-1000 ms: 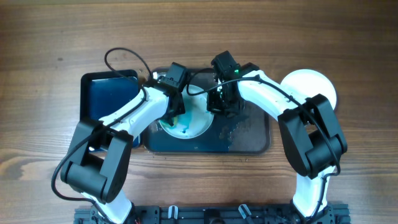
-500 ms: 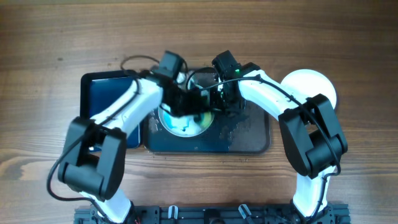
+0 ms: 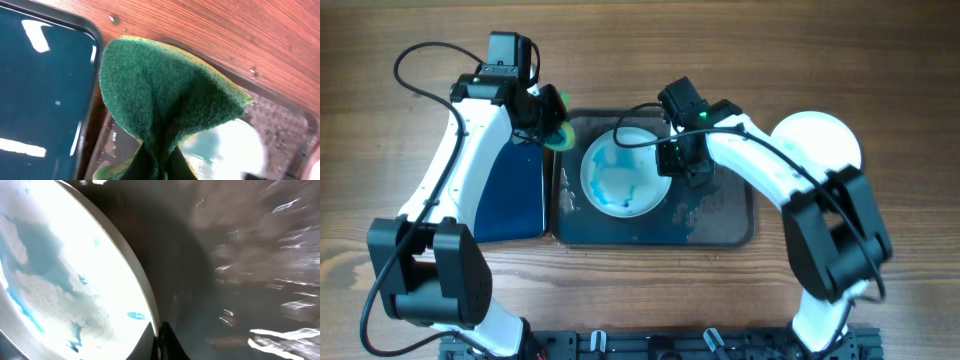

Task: Clean dirty plates on tray and stack at the side
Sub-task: 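Lift and flip the third plate with the right gripper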

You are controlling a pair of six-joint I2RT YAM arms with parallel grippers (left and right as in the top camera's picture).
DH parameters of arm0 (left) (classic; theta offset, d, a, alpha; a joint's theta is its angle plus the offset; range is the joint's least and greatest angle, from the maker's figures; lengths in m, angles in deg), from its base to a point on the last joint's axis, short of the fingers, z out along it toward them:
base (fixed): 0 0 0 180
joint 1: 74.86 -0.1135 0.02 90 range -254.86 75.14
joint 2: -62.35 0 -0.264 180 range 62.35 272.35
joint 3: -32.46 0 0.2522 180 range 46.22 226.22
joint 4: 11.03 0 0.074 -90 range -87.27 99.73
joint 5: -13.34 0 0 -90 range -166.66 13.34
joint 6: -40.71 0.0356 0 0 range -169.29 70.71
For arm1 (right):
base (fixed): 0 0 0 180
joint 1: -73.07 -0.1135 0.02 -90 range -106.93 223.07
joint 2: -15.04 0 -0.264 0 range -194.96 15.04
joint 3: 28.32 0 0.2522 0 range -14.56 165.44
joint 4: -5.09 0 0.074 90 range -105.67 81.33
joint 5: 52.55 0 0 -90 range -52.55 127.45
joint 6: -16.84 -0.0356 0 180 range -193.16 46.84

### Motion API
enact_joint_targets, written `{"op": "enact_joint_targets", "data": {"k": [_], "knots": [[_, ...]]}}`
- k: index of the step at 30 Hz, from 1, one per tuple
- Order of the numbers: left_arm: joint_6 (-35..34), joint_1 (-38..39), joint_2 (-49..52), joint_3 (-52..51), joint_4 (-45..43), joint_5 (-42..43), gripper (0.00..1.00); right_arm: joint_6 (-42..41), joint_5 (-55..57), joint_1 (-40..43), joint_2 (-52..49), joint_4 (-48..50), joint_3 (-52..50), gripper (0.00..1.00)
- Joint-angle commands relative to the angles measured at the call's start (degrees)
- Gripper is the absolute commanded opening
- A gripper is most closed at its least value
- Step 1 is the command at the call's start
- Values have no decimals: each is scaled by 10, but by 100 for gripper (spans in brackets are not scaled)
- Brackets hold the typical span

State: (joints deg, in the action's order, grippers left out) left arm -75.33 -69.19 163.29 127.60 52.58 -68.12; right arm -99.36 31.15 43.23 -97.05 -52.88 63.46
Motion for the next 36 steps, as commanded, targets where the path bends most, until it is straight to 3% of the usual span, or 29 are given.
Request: {"op": "enact_joint_targets", "data": {"k": [1,10,15,26,29,33,36], "knots": [[-3,3,-7,7,-2,-33,4,31,229,-45,93,-28,7,5],[-3,5,-7,-2,0,-33,4,38,790,-229,196,-64,7,4],[-3,12,-7,-2,0,-33,4,71,935,-293,196,-59,7,4],[-3,12,-7,-2,2,-33,4,81,900,-307,197,-28,7,4],[-3,12,-7,-2,2,-33,4,60,685,-291,197,-24,7,4],[-3,12,-7,-2,1,-33,4,-113,388,-221,192,-19,-15,4],[-3,12,-7,-2,-1,-33,4,-191,248,-160,172,-14,-45,4]]}}
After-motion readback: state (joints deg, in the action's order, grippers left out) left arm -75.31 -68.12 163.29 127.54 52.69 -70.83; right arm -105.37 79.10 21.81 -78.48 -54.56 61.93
